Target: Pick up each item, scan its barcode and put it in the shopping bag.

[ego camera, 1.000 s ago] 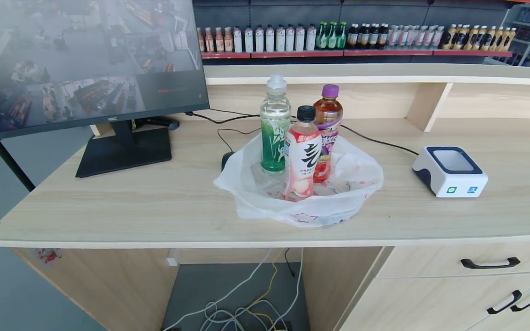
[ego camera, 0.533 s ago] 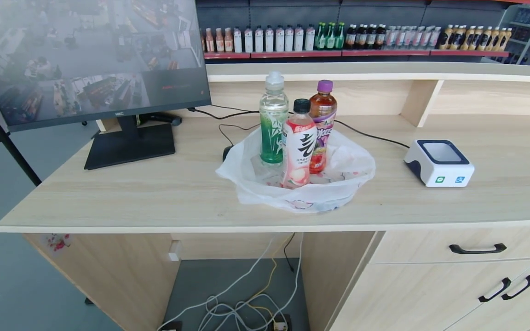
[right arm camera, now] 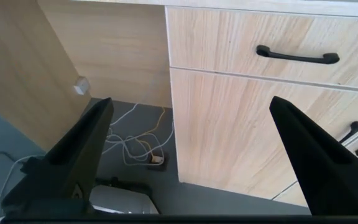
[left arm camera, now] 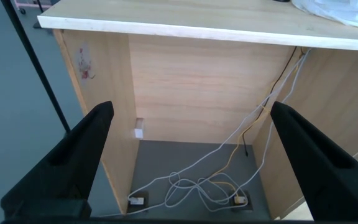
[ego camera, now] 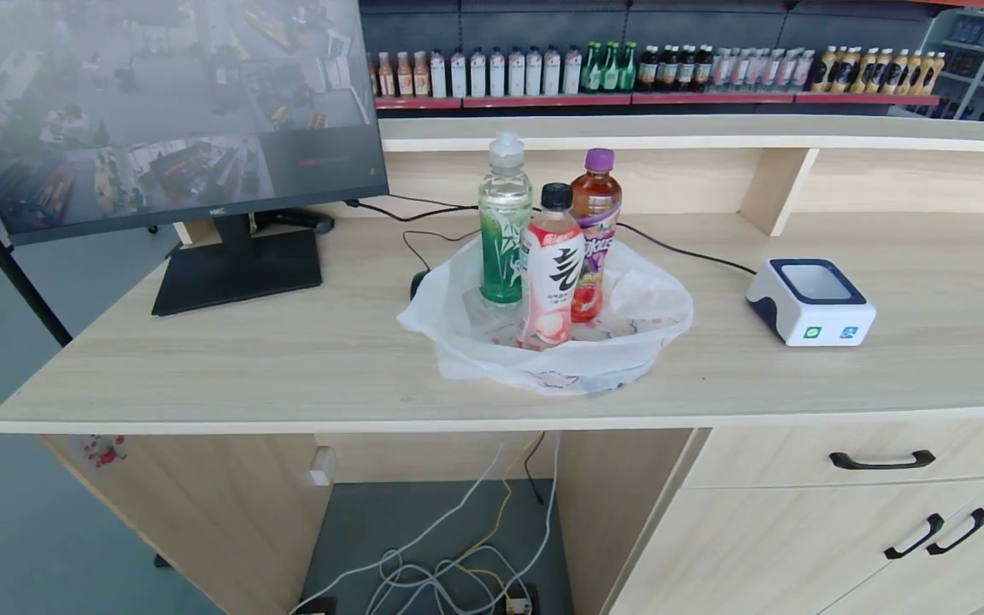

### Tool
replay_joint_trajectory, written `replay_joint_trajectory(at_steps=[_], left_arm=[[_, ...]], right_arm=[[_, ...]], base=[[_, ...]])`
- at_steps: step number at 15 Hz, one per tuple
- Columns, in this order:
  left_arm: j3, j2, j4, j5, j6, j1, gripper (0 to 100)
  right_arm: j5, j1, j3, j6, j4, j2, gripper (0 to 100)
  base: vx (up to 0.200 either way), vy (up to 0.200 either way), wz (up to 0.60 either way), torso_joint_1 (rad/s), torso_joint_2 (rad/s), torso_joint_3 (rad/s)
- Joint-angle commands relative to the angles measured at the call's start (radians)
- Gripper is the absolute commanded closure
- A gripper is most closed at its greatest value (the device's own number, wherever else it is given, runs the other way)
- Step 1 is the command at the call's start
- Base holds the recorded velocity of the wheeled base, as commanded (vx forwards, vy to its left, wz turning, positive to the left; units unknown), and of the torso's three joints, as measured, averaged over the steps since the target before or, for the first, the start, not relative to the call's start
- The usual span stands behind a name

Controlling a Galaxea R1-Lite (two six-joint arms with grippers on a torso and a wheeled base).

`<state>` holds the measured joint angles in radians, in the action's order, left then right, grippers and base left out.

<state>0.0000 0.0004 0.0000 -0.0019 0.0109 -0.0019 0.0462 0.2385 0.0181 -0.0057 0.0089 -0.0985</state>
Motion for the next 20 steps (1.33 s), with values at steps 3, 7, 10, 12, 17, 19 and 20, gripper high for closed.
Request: replay_joint_trajectory(at_steps=[3,7,10,12,17,19,20], left_arm=[[0.000,0.000,0.000,0.000,-0.002,0.000,0],[0.000,0.000,0.000,0.000,-0.002,0.000,0],[0.000,0.000,0.000,0.000,0.000,0.000,0],[0.000,0.000,0.002,0.000,0.000,0.000,0],[0.000,0.000,0.000,0.000,0.000,0.000,0],[0.000,0.000,0.000,0.000,-0.002,0.000,0],[0.000,0.000,0.000,0.000,-0.002,0.000,0]], right_arm=[[-0.003,-0.004,-0.017,0.010,-0.014,0.005,0],[-0.008,-0.004,-0.017,0.009,-0.014,0.005,0],[-0.008,-0.004,-0.017,0.024,-0.014,0.005,0],[-0.008,-0.004,-0.017,0.024,-0.014,0.005,0],[-0.012,-0.004,-0.017,0.000,-0.014,0.005,0],[-0.012,-0.004,-0.017,0.000,-0.014,0.005,0],[-0.012,-0.004,-0.017,0.000,-0.014,0.005,0]], base=[[0.000,-0.200,0.00,0.011,0.01,-0.002],[0.000,-0.200,0.00,0.001,0.00,0.002],[0.000,-0.200,0.00,0.001,0.00,0.002],[0.000,-0.200,0.00,0.002,0.00,0.002],[0.000,-0.200,0.00,0.003,0.00,0.000],[0.000,-0.200,0.00,0.000,0.01,0.000],[0.000,-0.200,0.00,0.002,0.01,0.007]])
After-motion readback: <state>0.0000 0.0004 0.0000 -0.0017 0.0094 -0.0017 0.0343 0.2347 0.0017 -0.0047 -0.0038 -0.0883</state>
